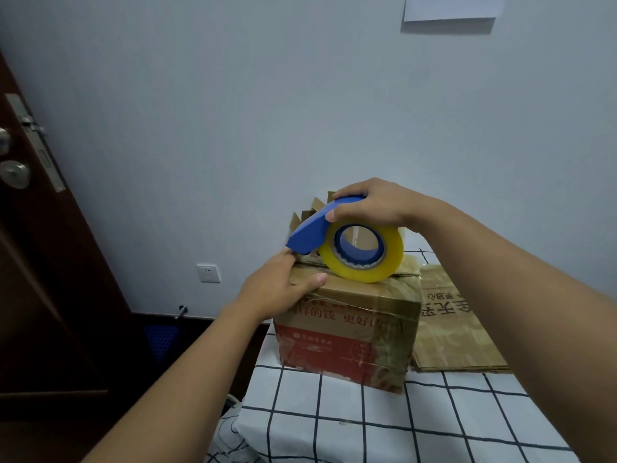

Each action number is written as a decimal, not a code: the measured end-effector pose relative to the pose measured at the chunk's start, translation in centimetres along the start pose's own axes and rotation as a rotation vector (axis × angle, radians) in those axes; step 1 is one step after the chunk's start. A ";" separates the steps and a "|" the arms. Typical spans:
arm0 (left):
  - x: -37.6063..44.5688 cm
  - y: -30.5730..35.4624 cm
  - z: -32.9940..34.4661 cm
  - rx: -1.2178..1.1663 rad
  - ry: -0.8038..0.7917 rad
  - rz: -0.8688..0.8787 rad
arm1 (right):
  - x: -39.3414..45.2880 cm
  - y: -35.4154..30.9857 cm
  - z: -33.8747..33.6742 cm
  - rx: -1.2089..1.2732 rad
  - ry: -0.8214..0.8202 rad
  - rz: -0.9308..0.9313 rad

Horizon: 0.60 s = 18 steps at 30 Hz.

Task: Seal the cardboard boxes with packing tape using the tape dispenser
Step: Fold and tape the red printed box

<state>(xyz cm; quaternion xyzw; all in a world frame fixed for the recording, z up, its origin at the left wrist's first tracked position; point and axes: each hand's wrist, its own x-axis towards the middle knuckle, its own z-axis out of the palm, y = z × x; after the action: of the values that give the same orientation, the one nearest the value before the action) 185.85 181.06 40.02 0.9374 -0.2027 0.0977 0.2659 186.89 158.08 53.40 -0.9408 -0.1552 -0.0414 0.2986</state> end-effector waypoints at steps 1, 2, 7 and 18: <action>0.1 -0.1 0.0 0.005 -0.001 -0.005 | -0.1 0.1 -0.2 0.007 -0.006 -0.004; 0.1 0.0 0.0 0.008 -0.013 -0.010 | -0.3 0.2 -0.5 0.015 -0.020 -0.010; 0.3 0.2 -0.5 0.009 -0.075 0.005 | -1.4 1.0 -2.1 -0.018 -0.055 -0.009; 0.7 0.8 -0.4 0.316 -0.181 -0.001 | -4.0 3.3 -3.4 -0.033 -0.008 0.042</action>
<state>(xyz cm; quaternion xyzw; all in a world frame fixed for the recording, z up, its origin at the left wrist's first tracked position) 186.16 180.43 40.91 0.9725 -0.2074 0.0435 0.0962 184.15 152.53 53.70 -0.9487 -0.1359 -0.0337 0.2834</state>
